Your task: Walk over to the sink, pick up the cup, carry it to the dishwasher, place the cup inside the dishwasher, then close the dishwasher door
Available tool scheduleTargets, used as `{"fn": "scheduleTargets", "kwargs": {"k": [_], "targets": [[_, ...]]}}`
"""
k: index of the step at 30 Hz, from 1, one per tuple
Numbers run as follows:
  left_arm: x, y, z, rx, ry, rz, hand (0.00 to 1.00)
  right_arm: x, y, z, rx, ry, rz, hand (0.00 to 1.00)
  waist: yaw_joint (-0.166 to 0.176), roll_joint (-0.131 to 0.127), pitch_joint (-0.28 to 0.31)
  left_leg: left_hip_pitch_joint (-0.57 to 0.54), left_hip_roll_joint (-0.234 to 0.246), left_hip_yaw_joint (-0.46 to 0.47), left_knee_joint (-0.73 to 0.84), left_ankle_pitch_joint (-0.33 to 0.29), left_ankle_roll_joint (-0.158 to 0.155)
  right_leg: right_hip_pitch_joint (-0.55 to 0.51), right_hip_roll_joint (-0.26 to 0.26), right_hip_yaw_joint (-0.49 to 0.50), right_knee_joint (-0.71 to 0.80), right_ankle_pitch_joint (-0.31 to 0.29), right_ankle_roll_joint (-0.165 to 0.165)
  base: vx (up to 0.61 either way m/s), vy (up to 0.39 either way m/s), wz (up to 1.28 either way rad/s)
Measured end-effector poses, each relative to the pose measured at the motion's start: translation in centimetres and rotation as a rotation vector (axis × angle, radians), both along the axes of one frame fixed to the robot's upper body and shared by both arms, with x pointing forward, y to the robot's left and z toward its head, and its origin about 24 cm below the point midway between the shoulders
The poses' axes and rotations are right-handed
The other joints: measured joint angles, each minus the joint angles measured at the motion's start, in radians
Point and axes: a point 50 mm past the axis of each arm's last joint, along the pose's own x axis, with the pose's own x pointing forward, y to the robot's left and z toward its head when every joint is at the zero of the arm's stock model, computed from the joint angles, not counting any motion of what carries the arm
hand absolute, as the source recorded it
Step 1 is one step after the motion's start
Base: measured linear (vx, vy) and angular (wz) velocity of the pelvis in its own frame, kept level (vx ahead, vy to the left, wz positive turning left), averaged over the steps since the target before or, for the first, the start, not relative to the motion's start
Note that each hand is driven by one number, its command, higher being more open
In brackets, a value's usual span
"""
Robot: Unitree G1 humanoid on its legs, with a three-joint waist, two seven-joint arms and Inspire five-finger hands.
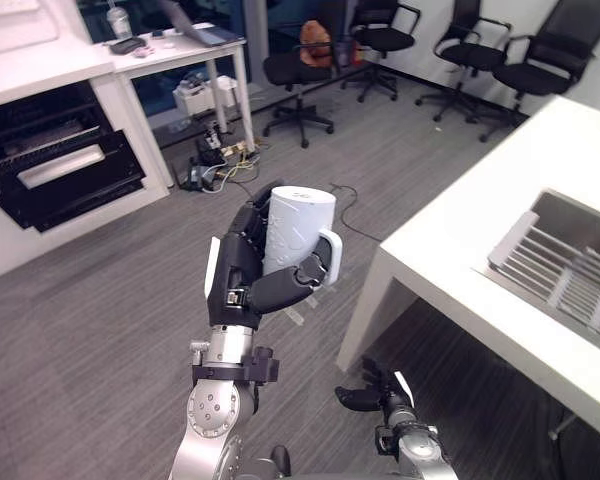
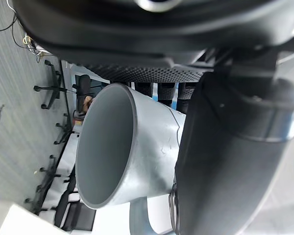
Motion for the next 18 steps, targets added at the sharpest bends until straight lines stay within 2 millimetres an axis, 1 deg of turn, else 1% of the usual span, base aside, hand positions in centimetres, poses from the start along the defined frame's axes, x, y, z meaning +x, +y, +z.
{"fn": "scheduleTargets", "kwargs": {"k": [1,2,3,4,5,6,7,8,9,10,11,12,14,15,16,17,18], "targets": [[0.1,-0.1,-0.1,0.003,0.002,-0.003,0.30,0.0,-0.1,0.0,-0.001,-0.001,-0.001,0.90,-0.001,0.001,0.004,0.011,-0.004,-0.026,-0.004,-0.001,-0.001,-0.012,0.044,0.051,-0.034,-0.029,0.002,0.17,0.019,1.05],[0.3,-0.2,-0.1,0.008,0.001,-0.009,0.30,0.0,-0.1,0.0,-0.002,-0.002,-0.002,0.90,-0.005,0.001,0.007,0.019,-0.013,-0.053,-0.004,0.001,-0.006,-0.028,0.079,0.087,-0.066,-0.046,0.004,0.17,-0.011,0.99],[0.5,-0.4,-0.1,0.013,0.000,-0.023,0.30,-0.2,-0.2,0.1,-0.005,-0.003,-0.003,0.90,-0.012,0.002,0.007,0.024,-0.027,-0.095,0.003,0.001,-0.013,-0.050,0.114,0.125,-0.098,-0.052,0.011,0.15,-0.036,1.13],[0.7,-0.8,-0.1,0.013,-0.001,-0.038,0.30,-0.3,-0.3,0.1,-0.005,-0.006,-0.004,0.90,-0.012,0.000,0.008,0.024,-0.037,-0.126,0.016,0.000,-0.012,-0.059,0.132,0.147,-0.122,-0.052,0.011,0.19,-0.103,1.29],[0.7,-1.1,-0.2,0.015,-0.001,-0.053,0.30,-0.4,-0.3,0.3,-0.003,-0.014,-0.004,0.90,-0.010,-0.007,0.005,0.022,-0.058,-0.166,0.044,-0.015,-0.020,-0.059,0.136,0.149,-0.181,-0.038,0.000,0.13,-0.084,1.08],[0.7,-1.2,-0.1,0.017,-0.002,-0.059,0.30,-0.5,-0.2,0.4,-0.001,-0.020,-0.002,0.90,-0.010,-0.010,0.005,0.017,-0.072,-0.185,0.064,-0.027,-0.024,-0.051,0.131,0.146,-0.221,-0.015,-0.007,0.16,-0.129,1.13],[0.7,-1.3,-0.2,0.015,-0.001,-0.063,0.30,-0.5,0.0,0.7,0.000,-0.034,0.011,0.90,-0.009,-0.019,0.006,0.007,-0.102,-0.216,0.100,-0.060,-0.036,-0.032,0.109,0.135,-0.264,0.044,0.035,0.15,-0.174,0.99],[0.5,-1.6,-0.5,0.006,0.020,-0.072,0.30,-0.6,-0.2,0.7,-0.004,-0.035,0.016,0.90,-0.001,0.005,-0.001,-0.007,-0.079,-0.215,0.139,-0.098,-0.053,-0.007,0.120,0.097,-0.287,0.039,0.025,0.18,-0.205,0.90],[0.4,-1.6,-0.5,0.005,0.022,-0.075,0.30,-0.6,-0.3,0.7,-0.007,-0.038,0.018,0.90,0.000,0.020,-0.008,-0.019,-0.058,-0.198,0.160,-0.110,-0.054,0.004,0.126,0.074,-0.301,0.039,0.022,0.14,-0.176,0.72],[0.4,-1.9,-0.5,0.006,0.019,-0.092,0.30,-0.5,-0.4,0.9,-0.012,-0.046,0.021,0.90,0.003,0.034,-0.008,-0.034,-0.025,-0.169,0.188,-0.125,-0.072,0.027,0.137,0.046,-0.323,0.042,0.016,0.11,-0.131,0.69],[0.3,-2.2,-0.5,0.005,0.017,-0.114,0.30,-0.3,-0.3,1.1,-0.015,-0.056,0.030,0.90,0.003,0.040,-0.007,-0.047,0.012,-0.140,0.214,-0.141,-0.097,0.060,0.152,0.013,-0.351,0.046,0.009,0.16,-0.172,0.72],[0.2,-2.5,-0.5,0.002,0.016,-0.131,0.30,-0.2,-0.3,1.3,-0.015,-0.070,0.033,0.90,0.008,0.038,-0.005,-0.063,0.039,-0.104,0.245,-0.151,-0.107,0.085,0.165,-0.010,-0.375,0.049,0.004,0.15,-0.158,0.57],[0.1,-2.7,-0.4,0.002,0.013,-0.144,0.30,-0.1,-0.3,1.8,-0.015,-0.095,0.024,0.90,0.009,0.038,-0.005,-0.082,0.065,-0.033,0.277,-0.159,-0.101,0.107,0.173,-0.035,-0.388,0.049,0.004,0.09,-0.064,0.42],[0.2,-2.6,-0.4,0.000,0.013,-0.143,0.30,0.1,-0.3,2.1,-0.016,-0.111,0.017,0.90,0.008,0.033,-0.002,-0.088,0.078,0.020,0.285,-0.161,-0.089,0.124,0.175,-0.048,-0.400,0.049,0.004,0.08,-0.004,0.43],[0.2,-2.6,-0.4,-0.008,0.013,-0.144,0.30,0.2,-0.4,2.2,-0.017,-0.122,0.006,0.90,0.013,0.025,0.002,-0.090,0.079,0.061,0.281,-0.153,-0.078,0.134,0.171,-0.052,-0.413,0.049,0.004,0.07,0.018,0.36],[0.2,-2.6,-0.4,-0.009,0.013,-0.145,0.30,0.2,-0.4,2.2,-0.015,-0.124,-0.004,0.90,0.017,0.020,0.001,-0.090,0.078,0.079,0.269,-0.149,-0.071,0.135,0.167,-0.054,-0.419,0.049,0.005,0.04,0.049,0.33],[0.3,-2.5,-0.4,-0.012,0.013,-0.144,0.30,0.3,-0.7,2.2,-0.018,-0.124,-0.026,0.90,0.021,0.014,-0.002,-0.085,0.067,0.098,0.233,-0.132,-0.057,0.135,0.159,-0.058,-0.431,0.050,0.007,0.02,0.062,0.33]]}}
